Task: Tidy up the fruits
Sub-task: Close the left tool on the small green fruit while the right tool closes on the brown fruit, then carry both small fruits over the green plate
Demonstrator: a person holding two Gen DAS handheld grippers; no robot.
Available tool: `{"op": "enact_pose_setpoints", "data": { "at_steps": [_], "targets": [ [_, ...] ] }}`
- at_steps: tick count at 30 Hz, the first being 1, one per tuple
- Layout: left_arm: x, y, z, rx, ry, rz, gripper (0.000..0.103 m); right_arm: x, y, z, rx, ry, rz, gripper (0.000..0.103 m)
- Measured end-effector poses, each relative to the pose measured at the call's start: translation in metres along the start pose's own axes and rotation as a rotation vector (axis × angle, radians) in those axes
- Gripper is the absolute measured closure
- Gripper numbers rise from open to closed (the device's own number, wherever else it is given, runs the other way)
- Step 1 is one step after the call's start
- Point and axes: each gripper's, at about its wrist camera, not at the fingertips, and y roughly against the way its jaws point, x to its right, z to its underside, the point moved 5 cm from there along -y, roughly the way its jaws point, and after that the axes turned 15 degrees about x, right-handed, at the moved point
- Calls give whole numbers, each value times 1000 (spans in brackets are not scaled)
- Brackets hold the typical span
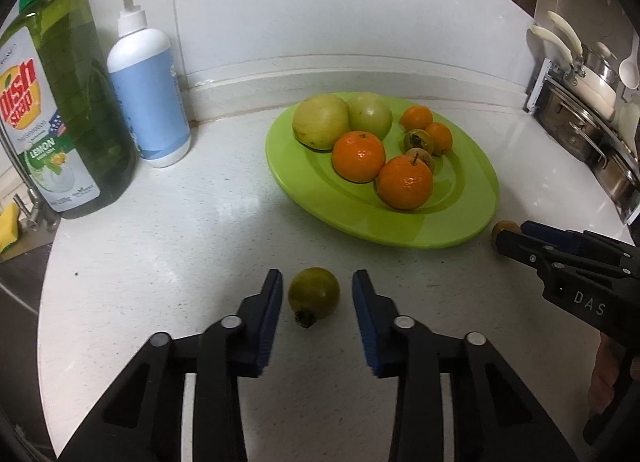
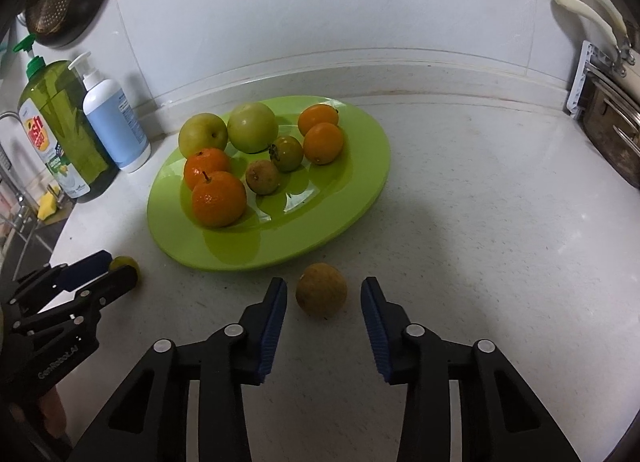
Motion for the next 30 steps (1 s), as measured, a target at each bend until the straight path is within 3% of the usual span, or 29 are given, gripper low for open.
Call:
{"op": "enact_pose_setpoints", "data": {
  "at_steps": [4,7,30],
  "targets": [
    [0,-2,0,-6,11,15,75,-3,-2,0,-8,8,-9,66],
    [0,-3,0,-4,15,16,75,-4,-3,1,-14,10,-14,74],
    [29,34,-15,54,-19,71,75,-6,28,-8,40,1,-52,74]
  ]
}}
